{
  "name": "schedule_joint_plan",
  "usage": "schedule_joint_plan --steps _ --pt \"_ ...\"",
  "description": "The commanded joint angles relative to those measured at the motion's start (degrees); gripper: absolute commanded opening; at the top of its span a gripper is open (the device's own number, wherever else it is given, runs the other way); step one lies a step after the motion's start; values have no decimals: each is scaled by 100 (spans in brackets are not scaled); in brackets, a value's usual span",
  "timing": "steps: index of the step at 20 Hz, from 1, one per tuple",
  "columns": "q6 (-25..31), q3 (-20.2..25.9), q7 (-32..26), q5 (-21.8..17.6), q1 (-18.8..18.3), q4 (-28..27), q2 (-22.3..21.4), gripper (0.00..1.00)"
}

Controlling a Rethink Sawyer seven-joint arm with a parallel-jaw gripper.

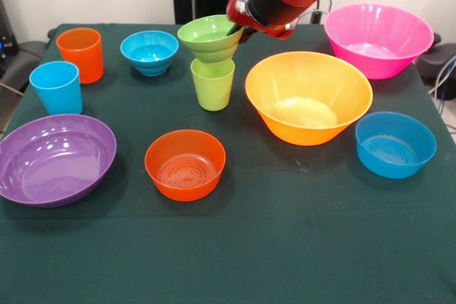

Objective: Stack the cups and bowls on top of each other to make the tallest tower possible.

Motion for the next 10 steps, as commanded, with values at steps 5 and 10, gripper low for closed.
schedule_joint_plan --steps 5,10 --pt "-458 311 644 -380 167 -12 299 0" --pt "-804 388 687 -281 113 138 242 0"
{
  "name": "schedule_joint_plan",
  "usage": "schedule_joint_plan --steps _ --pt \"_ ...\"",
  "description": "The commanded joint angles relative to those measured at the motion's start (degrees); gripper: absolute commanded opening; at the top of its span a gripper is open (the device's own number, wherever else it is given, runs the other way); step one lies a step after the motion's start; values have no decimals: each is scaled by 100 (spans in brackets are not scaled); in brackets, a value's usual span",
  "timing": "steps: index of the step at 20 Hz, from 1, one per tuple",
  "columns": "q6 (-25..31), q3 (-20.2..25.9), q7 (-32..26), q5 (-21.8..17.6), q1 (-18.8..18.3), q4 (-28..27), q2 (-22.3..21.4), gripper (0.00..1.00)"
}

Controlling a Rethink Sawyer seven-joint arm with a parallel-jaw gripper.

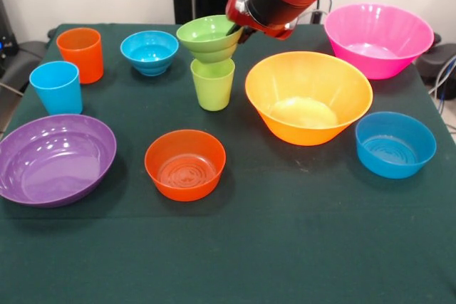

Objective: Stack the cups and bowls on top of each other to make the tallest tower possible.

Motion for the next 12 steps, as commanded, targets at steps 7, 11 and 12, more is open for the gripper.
schedule_joint_plan --steps 7,11,12 --pt "-1051 401 782 -234 100 215 213 0" --pt "-1042 355 786 -232 125 196 232 0" --pt "-1018 352 777 -227 125 196 235 0"
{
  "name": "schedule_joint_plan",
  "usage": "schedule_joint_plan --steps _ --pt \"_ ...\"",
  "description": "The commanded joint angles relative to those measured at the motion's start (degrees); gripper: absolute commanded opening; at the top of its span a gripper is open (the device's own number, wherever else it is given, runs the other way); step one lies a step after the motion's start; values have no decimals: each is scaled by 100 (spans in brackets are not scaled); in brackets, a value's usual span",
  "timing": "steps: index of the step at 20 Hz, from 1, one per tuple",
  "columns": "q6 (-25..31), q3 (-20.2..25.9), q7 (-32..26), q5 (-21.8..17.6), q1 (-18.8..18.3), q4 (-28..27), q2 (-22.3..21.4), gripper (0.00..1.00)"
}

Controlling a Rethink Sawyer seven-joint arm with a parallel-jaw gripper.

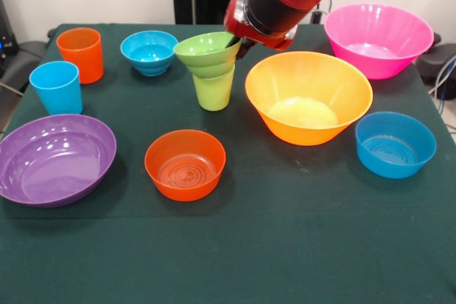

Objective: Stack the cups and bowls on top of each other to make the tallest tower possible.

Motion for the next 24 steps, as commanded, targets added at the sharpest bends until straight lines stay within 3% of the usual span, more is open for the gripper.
schedule_joint_plan --steps 1,24 --pt "-349 361 763 -214 115 195 237 0" --pt "333 401 643 -125 92 118 278 0"
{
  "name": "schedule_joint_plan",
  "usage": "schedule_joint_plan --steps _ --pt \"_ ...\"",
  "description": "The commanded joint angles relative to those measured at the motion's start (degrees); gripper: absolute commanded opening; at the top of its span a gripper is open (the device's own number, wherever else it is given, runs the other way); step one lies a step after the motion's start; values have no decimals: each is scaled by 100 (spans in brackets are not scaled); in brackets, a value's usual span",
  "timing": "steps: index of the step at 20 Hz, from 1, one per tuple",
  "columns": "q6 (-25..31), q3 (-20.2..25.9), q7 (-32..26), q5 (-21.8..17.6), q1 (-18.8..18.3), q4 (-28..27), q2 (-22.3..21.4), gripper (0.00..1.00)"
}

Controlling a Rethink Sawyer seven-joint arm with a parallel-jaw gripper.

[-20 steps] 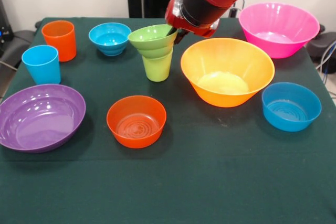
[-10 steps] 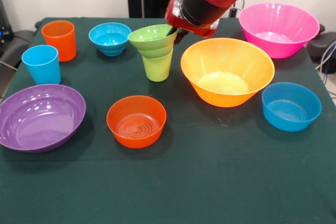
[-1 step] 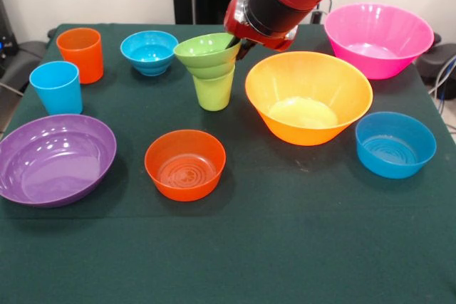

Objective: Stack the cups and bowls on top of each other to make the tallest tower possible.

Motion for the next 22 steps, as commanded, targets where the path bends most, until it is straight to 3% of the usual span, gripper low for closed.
schedule_joint_plan --steps 1,22 --pt "367 405 638 -121 87 121 276 0" --pt "470 481 533 -92 15 143 266 0"
